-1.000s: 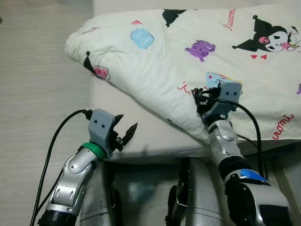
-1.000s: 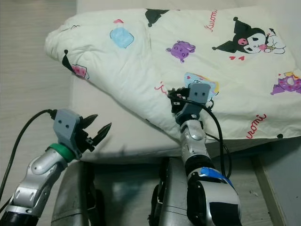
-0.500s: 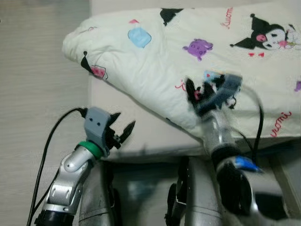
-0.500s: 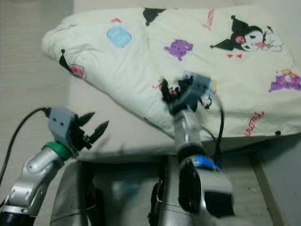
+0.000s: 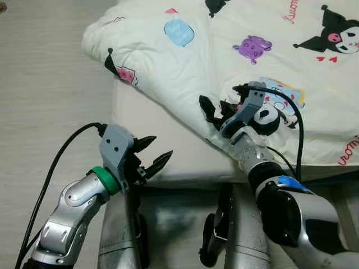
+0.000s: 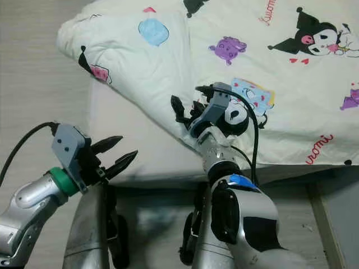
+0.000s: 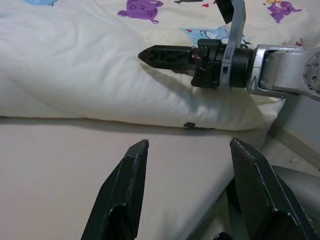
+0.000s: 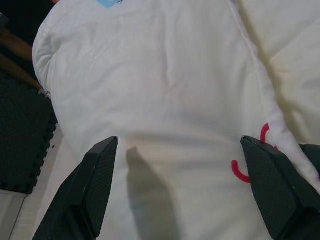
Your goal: Clean up the room
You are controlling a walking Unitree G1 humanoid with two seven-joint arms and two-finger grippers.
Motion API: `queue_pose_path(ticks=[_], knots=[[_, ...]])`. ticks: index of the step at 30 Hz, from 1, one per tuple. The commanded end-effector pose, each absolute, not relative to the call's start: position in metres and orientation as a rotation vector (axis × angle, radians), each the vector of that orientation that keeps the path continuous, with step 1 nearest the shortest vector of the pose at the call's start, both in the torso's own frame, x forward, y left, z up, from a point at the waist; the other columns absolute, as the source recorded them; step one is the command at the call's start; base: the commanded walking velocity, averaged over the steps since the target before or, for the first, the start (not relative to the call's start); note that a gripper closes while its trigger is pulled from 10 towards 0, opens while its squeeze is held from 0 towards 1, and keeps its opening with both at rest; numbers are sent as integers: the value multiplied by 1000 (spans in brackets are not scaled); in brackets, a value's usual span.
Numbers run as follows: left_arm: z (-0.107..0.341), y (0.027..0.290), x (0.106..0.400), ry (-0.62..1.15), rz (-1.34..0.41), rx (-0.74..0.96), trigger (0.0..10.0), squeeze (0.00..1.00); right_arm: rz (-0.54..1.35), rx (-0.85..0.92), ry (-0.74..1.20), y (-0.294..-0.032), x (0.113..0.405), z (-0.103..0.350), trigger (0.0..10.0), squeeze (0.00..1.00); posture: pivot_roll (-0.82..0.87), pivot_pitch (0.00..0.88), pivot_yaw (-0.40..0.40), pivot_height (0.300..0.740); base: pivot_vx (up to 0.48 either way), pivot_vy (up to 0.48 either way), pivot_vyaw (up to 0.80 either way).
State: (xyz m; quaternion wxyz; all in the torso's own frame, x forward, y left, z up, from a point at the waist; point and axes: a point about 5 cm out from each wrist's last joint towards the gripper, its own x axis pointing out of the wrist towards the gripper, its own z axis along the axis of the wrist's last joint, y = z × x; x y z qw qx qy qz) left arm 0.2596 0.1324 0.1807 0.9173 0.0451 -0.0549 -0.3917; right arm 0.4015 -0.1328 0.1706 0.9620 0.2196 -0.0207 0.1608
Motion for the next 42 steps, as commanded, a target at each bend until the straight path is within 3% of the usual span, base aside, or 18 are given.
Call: queue_pose_path(ticks=[1, 13, 19, 28, 29, 31, 32, 33, 34, 36, 37, 38, 39, 42], knots=[[177, 133, 255, -82, -818, 84, 10000, 0, 300, 465, -22, -142, 399, 161, 10000, 1000, 287, 452, 49, 564, 0, 0, 0], [186, 136, 255, -64, -832, 97, 10000, 0, 159, 457, -72, -182, 402, 176, 10000, 1000, 304, 447, 76, 564, 0, 0, 0], [188, 137, 256, -62, -830, 97, 10000, 0, 166, 469, -35, -183, 401, 170, 10000, 1000, 307, 446, 82, 564, 0, 0, 0], [190, 140, 259, -55, -811, 71, 10000, 0, 377, 562, 37, -155, 395, 154, 10000, 1000, 306, 446, 82, 564, 0, 0, 0], [190, 140, 259, -54, -810, 71, 10000, 0, 396, 566, 40, -152, 394, 152, 9490, 580, 307, 446, 83, 564, 0, 0, 0], [190, 140, 259, -54, -809, 70, 10000, 0, 406, 570, 41, -150, 394, 152, 9490, 580, 307, 446, 83, 564, 0, 0, 0], [190, 140, 260, -55, -807, 69, 10000, 0, 414, 567, 36, -149, 394, 152, 4118, 118, 305, 445, 80, 564, 0, 0, 0], [190, 140, 260, -55, -807, 69, 10000, 0, 414, 567, 36, -149, 394, 152, 4118, 118, 305, 445, 80, 564, 0, 0, 0], [190, 140, 260, -56, -805, 68, 10000, 0, 418, 563, 21, -148, 394, 154, 0, 0, 305, 445, 80, 564, 0, 0, 0], [190, 140, 260, -57, -804, 67, 10000, 0, 418, 558, 10, -147, 395, 156, 0, 0, 305, 445, 80, 564, 0, 0, 0], [191, 140, 261, -59, -801, 67, 10000, 0, 420, 550, -2, -146, 396, 159, 980, 0, 302, 444, 78, 564, 0, 0, 0], [191, 140, 261, -59, -801, 67, 10000, 0, 420, 550, -2, -146, 396, 159, 980, 0, 302, 444, 78, 564, 0, 0, 0], [192, 140, 262, -64, -793, 68, 10000, 0, 414, 519, -28, -147, 398, 165, 10000, 0, 299, 443, 75, 564, 0, 0, 0], [192, 140, 263, -66, -789, 69, 10000, 0, 415, 522, -57, -149, 400, 172, 10000, 0, 295, 441, 74, 564, 0, 0, 0]])
